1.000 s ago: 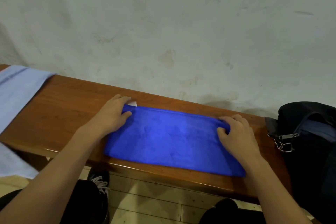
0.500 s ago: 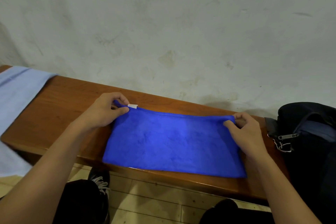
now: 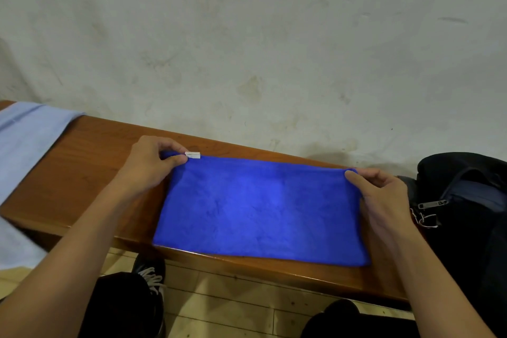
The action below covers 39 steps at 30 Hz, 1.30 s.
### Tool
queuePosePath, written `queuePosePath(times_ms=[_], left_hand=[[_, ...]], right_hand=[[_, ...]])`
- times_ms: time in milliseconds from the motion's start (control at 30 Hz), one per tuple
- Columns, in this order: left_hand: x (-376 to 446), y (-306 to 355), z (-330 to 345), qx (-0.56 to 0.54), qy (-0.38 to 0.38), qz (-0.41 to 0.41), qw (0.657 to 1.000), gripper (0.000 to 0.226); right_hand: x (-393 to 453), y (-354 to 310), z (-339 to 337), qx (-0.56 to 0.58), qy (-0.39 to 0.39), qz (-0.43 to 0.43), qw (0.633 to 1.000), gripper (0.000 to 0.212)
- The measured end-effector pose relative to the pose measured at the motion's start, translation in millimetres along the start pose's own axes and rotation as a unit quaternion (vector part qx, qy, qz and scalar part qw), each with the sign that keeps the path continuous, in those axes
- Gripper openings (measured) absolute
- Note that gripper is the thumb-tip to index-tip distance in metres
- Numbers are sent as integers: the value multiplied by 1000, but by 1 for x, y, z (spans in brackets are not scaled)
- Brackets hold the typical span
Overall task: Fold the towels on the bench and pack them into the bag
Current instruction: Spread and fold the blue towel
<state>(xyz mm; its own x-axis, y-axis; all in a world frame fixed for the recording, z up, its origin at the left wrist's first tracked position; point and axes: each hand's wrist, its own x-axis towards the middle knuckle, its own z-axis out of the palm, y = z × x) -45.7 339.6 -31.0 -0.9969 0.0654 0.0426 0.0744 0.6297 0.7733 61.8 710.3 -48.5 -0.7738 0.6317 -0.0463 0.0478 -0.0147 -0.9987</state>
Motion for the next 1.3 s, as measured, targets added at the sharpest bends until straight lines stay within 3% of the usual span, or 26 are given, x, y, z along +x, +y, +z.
queuePosePath(times_ms=[100, 200, 333, 433, 567, 667, 800, 900, 1167, 1300], left_hand=[[-3, 5, -3, 6, 22, 32, 999, 12], [-5, 15, -6, 3, 64, 63, 996, 13], [-8, 27, -14, -96, 81, 76, 989, 9], [-14, 35, -24, -157, 77, 111, 978, 9], [-19, 38, -34, -72, 127, 189, 971, 25], [-24, 43, -39, -79, 149, 209, 963, 31], [-33, 53, -38, -120, 185, 225, 949, 30], [-29, 51, -32, -116, 189, 201, 954, 14], [-6, 8, 9, 8, 74, 93, 993, 9], [2, -4, 28, 27, 48, 67, 996, 9]], right_hand=[[4, -1, -4, 35, -6, 6, 999, 19], [-3, -10, -4, 64, -25, -22, 997, 41], [-16, -33, 3, 64, 17, -116, 991, 16], [-22, -45, 3, 34, 36, -182, 982, 11], [-27, -53, -4, 15, 46, -227, 973, 13], [-30, -57, -10, 12, 53, -248, 967, 12], [-40, -65, -14, 23, 51, -249, 967, 6], [-41, -62, -15, 24, 34, -223, 974, 5], [-8, -10, -6, -100, 1, -81, 992, 5], [3, 8, 1, -212, 44, -94, 972, 6]])
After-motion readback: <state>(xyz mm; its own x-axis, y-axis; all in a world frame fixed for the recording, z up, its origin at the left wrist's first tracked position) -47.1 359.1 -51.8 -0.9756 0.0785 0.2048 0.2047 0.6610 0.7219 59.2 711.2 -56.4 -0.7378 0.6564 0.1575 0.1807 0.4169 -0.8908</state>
